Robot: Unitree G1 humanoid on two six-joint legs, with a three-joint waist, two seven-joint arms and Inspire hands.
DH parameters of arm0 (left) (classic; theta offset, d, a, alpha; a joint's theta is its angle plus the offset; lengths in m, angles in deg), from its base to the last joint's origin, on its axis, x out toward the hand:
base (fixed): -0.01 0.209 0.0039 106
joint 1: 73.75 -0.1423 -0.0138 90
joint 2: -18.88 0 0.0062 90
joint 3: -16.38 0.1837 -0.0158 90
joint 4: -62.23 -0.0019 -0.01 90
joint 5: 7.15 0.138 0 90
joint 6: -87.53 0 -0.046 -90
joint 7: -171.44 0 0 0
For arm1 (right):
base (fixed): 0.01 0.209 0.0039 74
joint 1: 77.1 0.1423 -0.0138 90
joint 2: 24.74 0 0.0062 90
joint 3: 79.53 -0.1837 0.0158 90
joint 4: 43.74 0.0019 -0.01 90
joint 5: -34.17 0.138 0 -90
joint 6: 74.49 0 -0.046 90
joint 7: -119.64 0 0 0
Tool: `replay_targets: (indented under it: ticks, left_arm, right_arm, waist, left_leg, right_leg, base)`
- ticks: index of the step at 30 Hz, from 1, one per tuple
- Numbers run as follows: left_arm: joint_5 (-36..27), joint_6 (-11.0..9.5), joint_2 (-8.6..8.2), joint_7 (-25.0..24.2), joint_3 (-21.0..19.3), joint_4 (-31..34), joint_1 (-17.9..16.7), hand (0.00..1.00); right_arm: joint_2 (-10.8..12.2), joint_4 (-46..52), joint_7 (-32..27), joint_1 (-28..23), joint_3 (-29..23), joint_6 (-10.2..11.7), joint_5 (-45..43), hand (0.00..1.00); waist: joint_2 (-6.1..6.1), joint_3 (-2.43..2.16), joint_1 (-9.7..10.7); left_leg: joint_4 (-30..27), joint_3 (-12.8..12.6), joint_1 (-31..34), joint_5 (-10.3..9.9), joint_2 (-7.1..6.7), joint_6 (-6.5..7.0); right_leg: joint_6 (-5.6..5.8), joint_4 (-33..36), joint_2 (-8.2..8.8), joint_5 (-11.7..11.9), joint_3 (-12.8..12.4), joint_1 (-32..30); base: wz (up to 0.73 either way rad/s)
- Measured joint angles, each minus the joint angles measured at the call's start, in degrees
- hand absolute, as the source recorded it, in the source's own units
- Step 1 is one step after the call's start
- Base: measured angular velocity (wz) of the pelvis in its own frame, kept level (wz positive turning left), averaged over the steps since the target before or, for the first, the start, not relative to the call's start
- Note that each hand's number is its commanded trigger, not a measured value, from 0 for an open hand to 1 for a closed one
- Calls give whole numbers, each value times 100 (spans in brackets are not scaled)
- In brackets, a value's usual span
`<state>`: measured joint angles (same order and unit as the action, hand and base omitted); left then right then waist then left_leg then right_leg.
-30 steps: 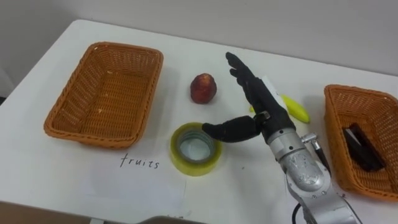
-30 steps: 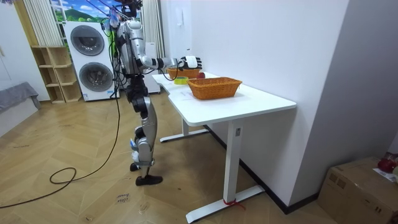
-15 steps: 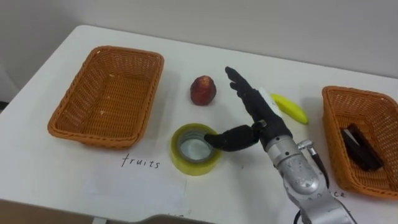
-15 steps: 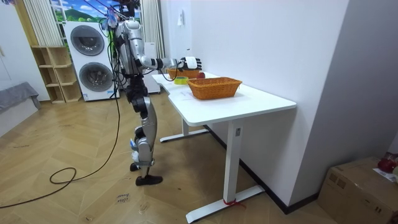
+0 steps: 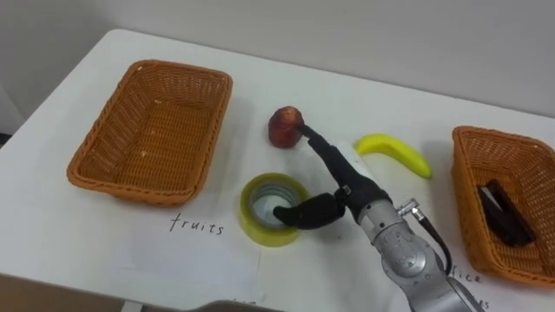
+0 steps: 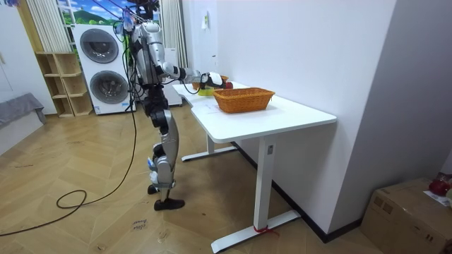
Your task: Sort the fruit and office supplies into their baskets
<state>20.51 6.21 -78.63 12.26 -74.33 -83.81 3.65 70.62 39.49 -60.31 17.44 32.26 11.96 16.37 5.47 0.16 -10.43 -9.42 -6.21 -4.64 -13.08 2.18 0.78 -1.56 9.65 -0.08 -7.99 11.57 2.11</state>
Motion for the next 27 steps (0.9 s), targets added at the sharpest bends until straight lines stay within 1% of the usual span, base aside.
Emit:
replay_targets:
  ticks: [2, 4, 11, 12, 13, 19, 22, 27]
  left_arm:
    - [0, -28, -4, 36, -1, 2, 2, 0]
    - [0, -61, -5, 117, 0, 1, 1, 0]
    - [-1, -75, -4, 195, 3, -5, -35, 0]
    - [-1, -75, -5, 227, 3, -9, -37, 0]
    - [-1, -75, -5, 232, 4, -9, -37, 0]
    - [-1, -77, -12, 270, 22, -11, -34, 0]
    - [-1, -77, -12, 277, 22, -9, -34, 0]
    - [-1, -69, -11, 276, 39, -8, -57, 0]
  right_arm:
    - [42, -159, -69, -1, -13, 93, 2, 0]
    - [89, -200, -86, -1, -27, 109, 1, 0]
    - [117, -275, -128, -1, -48, 130, 1, 0]
    - [128, -346, -132, -1, -51, 201, 2, 0]
    - [129, -364, -133, -1, -56, 227, 4, 0]
    - [129, -385, -135, -1, -57, 301, 3, 0]
    - [129, -427, -174, -15, -55, 350, 4, 0]
    - [131, -427, -186, -15, -51, 340, 17, 0]
  waist:
    - [0, 1, 16]
    - [0, 2, 27]
    - [-4, 7, 24]
    - [-3, 8, 24]
    - [-4, 9, 24]
    - [-25, 31, 42]
    - [-30, 34, 51]
    - [-31, 34, 46]
  left_leg:
    - [-4, 19, -2, 0, 0, -1]
    - [8, 20, -2, -1, -1, -2]
    - [-2, 26, -8, -1, -15, -1]
    - [-6, 32, -9, -1, -15, -1]
    - [-6, 35, -10, -1, -16, -1]
    - [-2, 37, -10, -2, -16, -1]
    - [-1, 37, -10, -2, -15, -1]
    - [-2, 37, -10, -2, -16, -1]
  right_leg:
    - [0, 0, -1, 0, 14, 20]
    - [0, 1, -7, 0, 12, 24]
    - [0, 3, -12, 0, 5, 37]
    - [0, 3, -12, 0, 12, 43]
    - [0, 2, -12, 0, 13, 45]
    - [0, 0, -15, 0, 13, 45]
    - [0, -2, -15, 0, 12, 45]
    - [0, -2, -16, 0, 15, 45]
  base:
    - [2]
    - [0]
    - [0]
    - [0]
    - [0]
    - [0]
    - [0]
    - [0]
